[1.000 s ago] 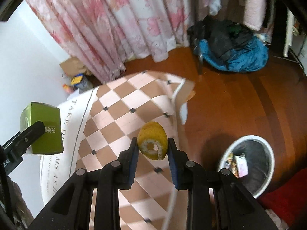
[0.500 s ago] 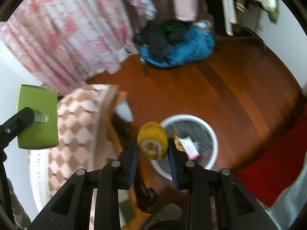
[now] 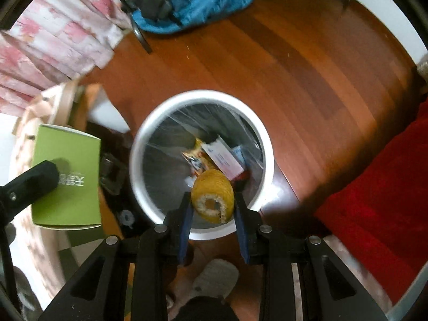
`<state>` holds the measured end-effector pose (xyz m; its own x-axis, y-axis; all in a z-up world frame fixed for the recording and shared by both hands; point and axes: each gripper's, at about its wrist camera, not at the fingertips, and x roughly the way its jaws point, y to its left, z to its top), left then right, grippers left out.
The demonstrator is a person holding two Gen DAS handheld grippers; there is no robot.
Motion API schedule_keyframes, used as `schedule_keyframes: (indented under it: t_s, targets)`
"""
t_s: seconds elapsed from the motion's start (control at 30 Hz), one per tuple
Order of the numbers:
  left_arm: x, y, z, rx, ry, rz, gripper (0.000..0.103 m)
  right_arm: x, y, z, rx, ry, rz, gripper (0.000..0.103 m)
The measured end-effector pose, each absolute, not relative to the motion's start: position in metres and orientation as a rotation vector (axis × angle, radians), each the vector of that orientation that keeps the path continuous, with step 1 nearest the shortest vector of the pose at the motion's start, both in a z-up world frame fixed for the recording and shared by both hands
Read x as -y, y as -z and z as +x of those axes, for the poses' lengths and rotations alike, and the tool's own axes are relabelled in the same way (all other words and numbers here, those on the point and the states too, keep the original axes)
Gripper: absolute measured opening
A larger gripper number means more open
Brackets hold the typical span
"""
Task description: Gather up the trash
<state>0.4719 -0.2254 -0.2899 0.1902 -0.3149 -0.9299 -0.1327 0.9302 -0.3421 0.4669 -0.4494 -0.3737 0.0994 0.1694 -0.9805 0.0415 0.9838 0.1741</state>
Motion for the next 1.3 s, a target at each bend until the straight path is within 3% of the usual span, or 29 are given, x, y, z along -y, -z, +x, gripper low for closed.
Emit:
schedule_keyframes:
  t_s: [0.1, 0.13, 0.17, 0.23, 0.63, 1.3]
  targets:
    - [0.227, 0.297, 0.469, -1.383, 0.105, -0.369, 0.098, 0.453, 0.393, 0.473, -1.495, -0.081, 0.176, 0.037]
    - [0.227, 0.296, 0.468, -1.377, 0.096, -0.363, 0.098, 0.456, 0.397, 0.474, -1.499, -0.073, 0.18, 0.048]
    - [0.226, 0.298, 0.468, -1.373, 0.083, -0.352, 0.098, 0.456, 0.397, 0.474, -1.498, -0.06, 0.179, 0.07]
    - [0.223, 0.294, 0.463, -1.361, 0.055, -0.328, 0.099, 0.457, 0.398, 0.473, -1.501, -0.011, 0.144, 0.103]
    - [0.222, 0.249, 0.41, -1.287, -0.031, -0.149, 0.099, 0.45, 0.331, 0.431, -1.467, 0.027, 0.04, 0.103]
    - [0.211, 0.088, 0.292, -1.052, 0.076, -0.15, 0.099, 0.442, 0.125, 0.306, -1.217, -0.171, 0.116, 0.103]
